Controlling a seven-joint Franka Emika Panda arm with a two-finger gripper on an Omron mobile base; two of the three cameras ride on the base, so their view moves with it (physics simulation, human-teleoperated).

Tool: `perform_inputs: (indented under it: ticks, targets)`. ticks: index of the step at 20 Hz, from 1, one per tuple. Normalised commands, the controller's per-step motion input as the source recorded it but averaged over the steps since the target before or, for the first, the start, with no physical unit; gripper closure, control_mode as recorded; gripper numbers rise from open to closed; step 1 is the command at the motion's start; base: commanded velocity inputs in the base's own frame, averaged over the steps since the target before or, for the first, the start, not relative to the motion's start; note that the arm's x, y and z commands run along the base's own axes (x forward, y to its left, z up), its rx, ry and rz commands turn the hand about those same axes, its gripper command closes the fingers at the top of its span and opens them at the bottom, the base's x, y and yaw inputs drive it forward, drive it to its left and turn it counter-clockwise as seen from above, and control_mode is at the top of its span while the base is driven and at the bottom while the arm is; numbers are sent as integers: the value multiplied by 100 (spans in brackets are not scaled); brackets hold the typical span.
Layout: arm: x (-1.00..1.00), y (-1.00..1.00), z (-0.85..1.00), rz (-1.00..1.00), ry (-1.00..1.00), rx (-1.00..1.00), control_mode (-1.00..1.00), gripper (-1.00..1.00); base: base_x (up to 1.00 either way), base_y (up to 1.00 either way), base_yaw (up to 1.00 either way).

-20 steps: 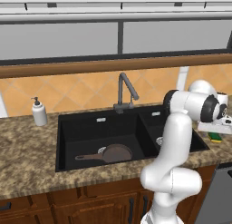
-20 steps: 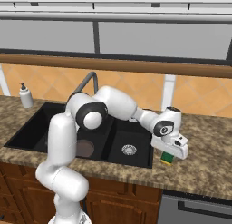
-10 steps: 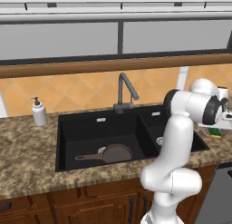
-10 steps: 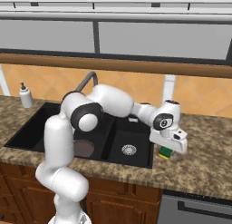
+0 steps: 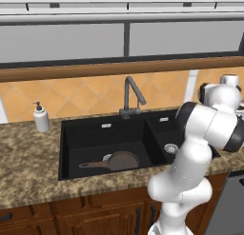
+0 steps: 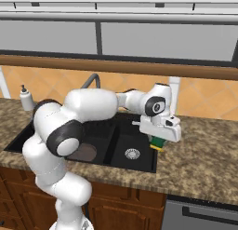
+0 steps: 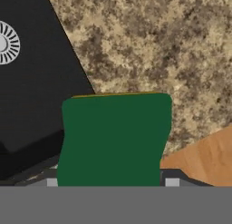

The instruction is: Pick the pan and sponge and place them into the sink. Then turn on the water.

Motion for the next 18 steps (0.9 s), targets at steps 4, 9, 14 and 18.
perform_inputs:
  ticks: [4, 9, 14, 18]
  targets:
    - [-34, 72, 78, 10, 2, 0, -100, 100, 0, 0, 0]
    - [-29, 77, 56, 17, 0, 0, -100, 100, 0, 0, 0]
    - [-22, 81, 30, 30, 0, 0, -100, 100, 0, 0, 0]
    - [-30, 79, 36, 29, 0, 2, -100, 100, 0, 0, 0]
